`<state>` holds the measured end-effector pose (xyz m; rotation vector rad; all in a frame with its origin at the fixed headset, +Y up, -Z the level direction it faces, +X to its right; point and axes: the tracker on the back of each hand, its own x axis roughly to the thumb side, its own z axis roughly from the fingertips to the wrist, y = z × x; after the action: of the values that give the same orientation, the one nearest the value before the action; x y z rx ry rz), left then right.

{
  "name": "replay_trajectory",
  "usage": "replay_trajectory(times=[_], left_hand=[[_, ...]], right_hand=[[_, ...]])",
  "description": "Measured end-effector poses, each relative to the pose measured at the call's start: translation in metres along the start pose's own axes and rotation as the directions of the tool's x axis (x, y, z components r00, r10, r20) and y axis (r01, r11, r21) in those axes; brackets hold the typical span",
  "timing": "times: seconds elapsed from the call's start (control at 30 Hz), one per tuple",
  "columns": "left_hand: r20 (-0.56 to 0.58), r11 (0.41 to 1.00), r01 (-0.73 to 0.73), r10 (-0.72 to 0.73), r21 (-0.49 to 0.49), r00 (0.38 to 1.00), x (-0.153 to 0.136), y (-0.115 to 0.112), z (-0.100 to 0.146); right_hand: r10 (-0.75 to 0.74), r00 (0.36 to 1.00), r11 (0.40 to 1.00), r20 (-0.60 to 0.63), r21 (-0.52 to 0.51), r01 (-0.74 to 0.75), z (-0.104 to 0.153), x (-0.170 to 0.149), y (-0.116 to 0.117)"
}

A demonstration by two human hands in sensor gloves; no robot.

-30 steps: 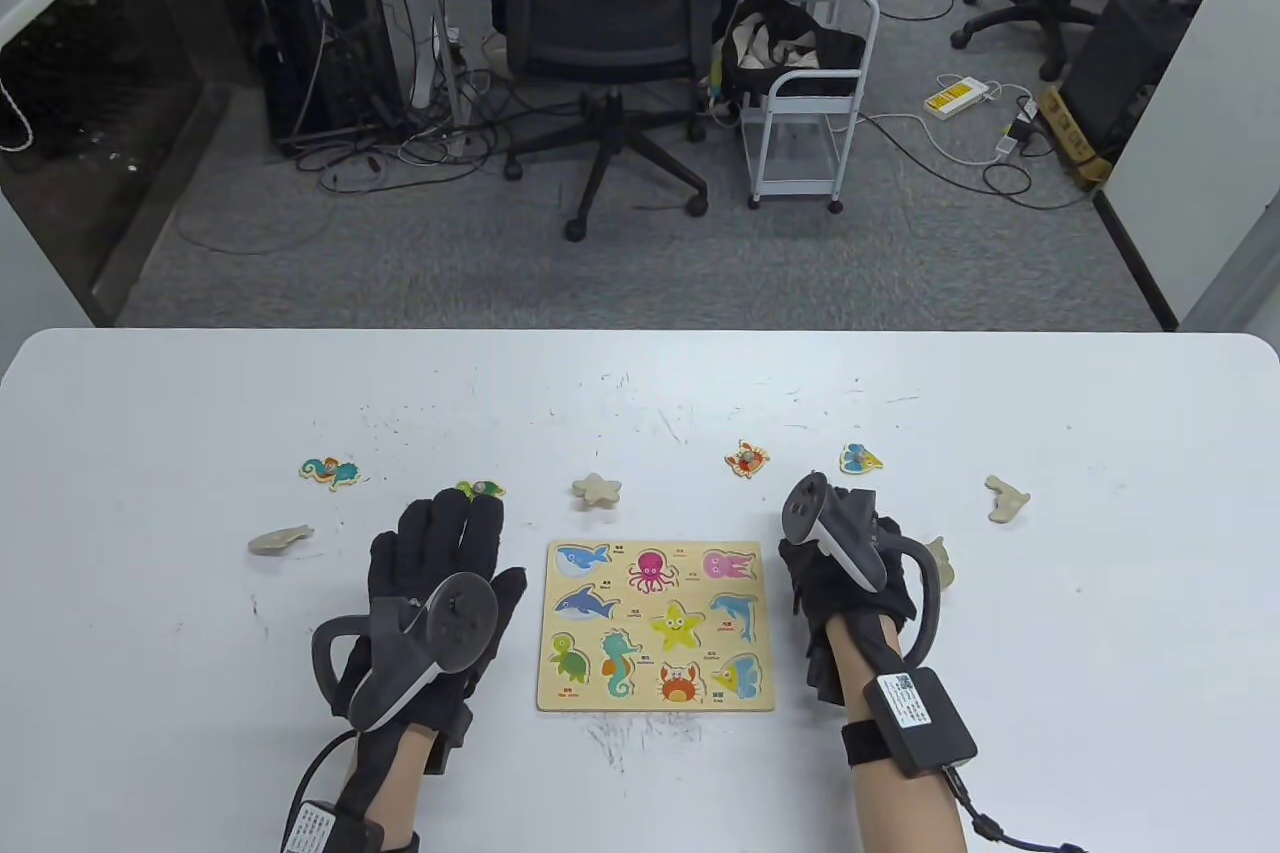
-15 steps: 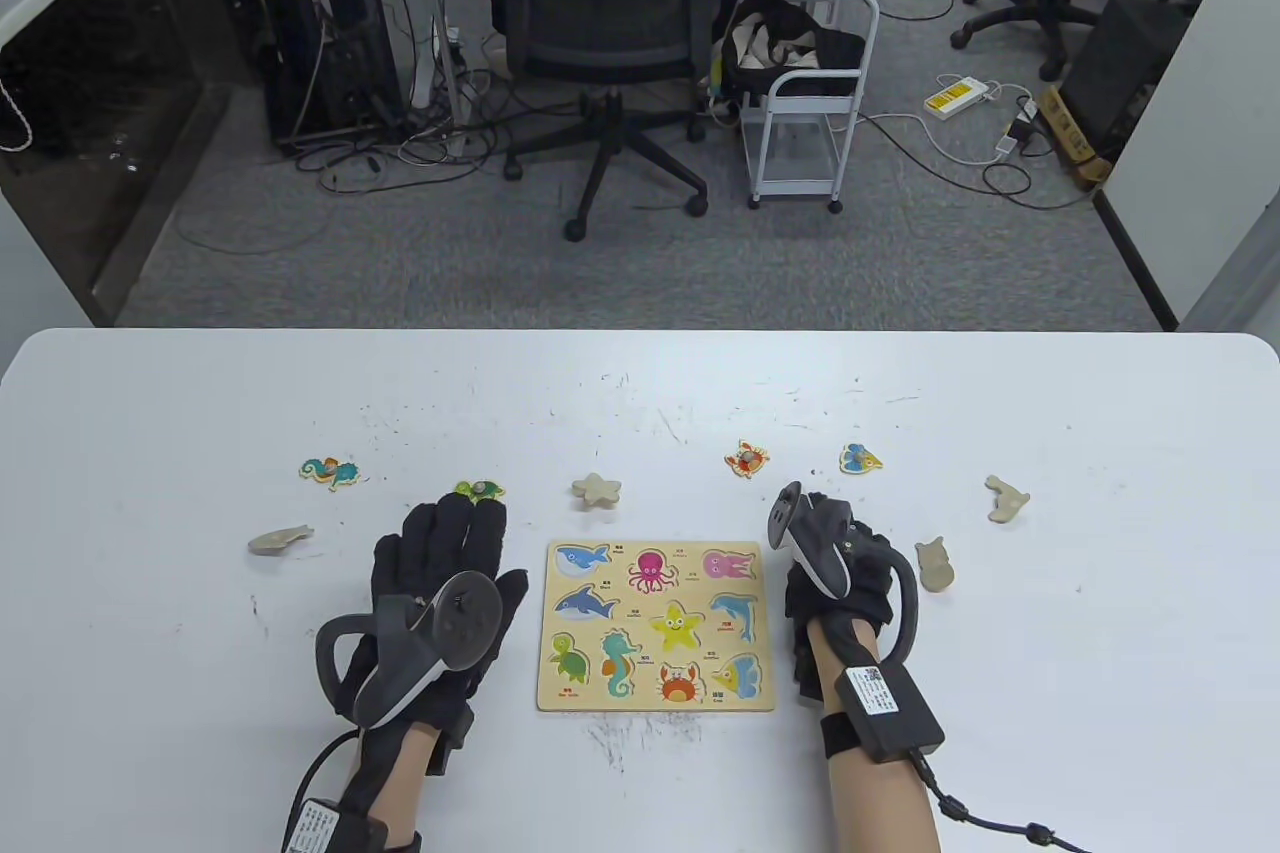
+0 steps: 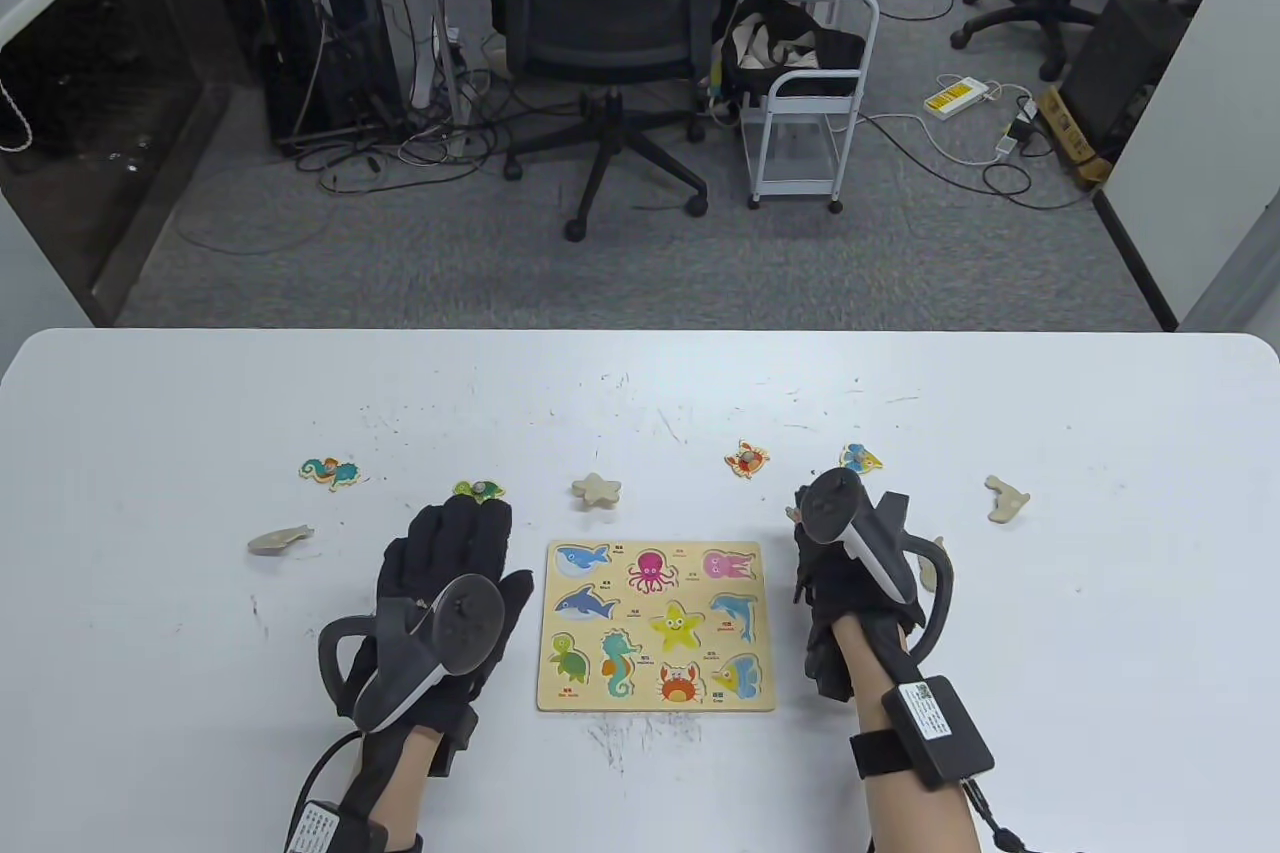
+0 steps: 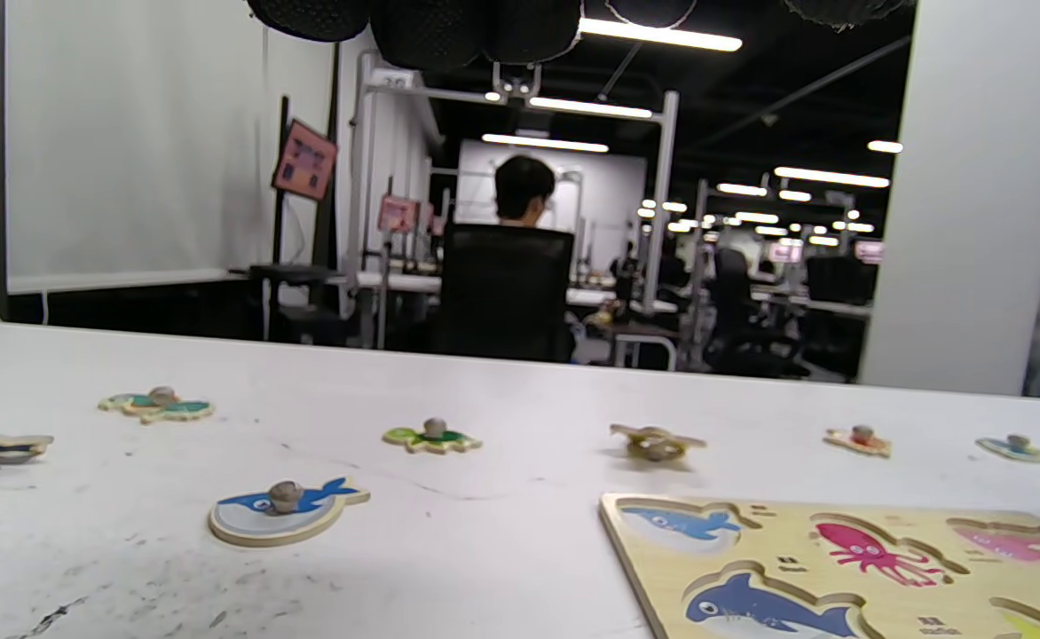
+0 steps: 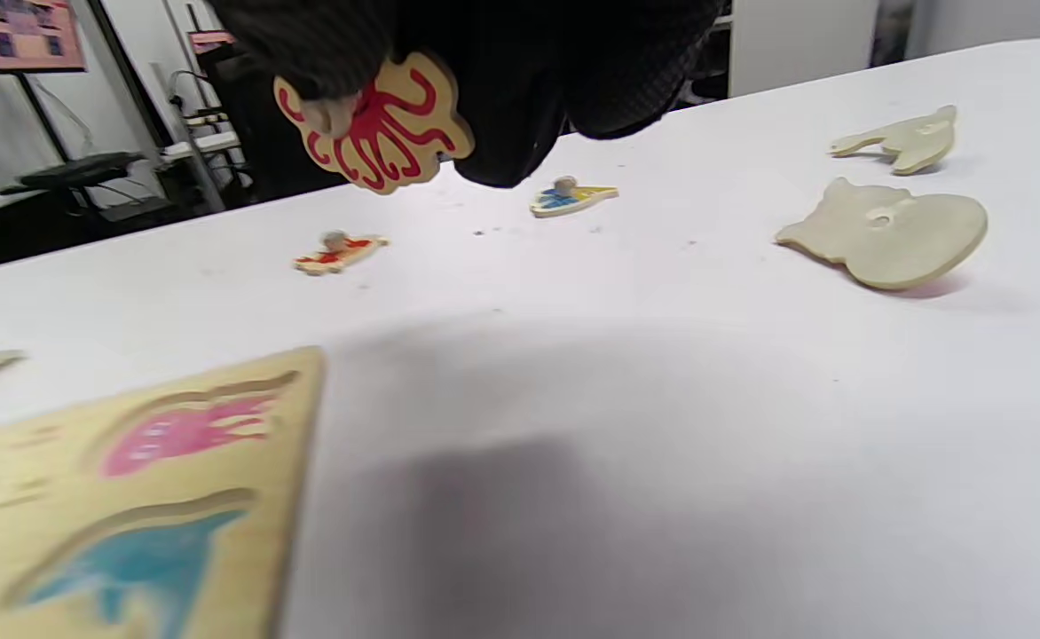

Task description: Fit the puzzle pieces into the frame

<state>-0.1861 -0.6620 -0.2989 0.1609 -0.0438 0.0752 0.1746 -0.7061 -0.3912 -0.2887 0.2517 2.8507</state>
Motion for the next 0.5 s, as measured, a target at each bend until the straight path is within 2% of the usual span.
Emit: replay_trajectory(times=[0.13, 0.3, 0.5], left_hand=[[0.031, 0.999, -0.04, 0.04, -0.005, 0.999, 0.006, 0.002, 0.002], [0.071, 0.993, -0.115, 0.117, -0.028, 0.991, 0.011, 0.005, 0.004], [0.13, 0.954, -0.279, 0.292, -0.112, 0.948, 0.02, 0.005, 0.006]], right_hand=[[-0.129, 0.981, 0.991, 0.143, 0.047, 0.123, 0.038, 0.007, -0.019], [-0.201, 0.935, 0.979, 0.291, 0.042, 0.197, 0.079, 0.018, -0.03], [-0.269, 0.863, 0.962, 0.428, 0.074, 0.264, 0.103, 0.036, -0.032]])
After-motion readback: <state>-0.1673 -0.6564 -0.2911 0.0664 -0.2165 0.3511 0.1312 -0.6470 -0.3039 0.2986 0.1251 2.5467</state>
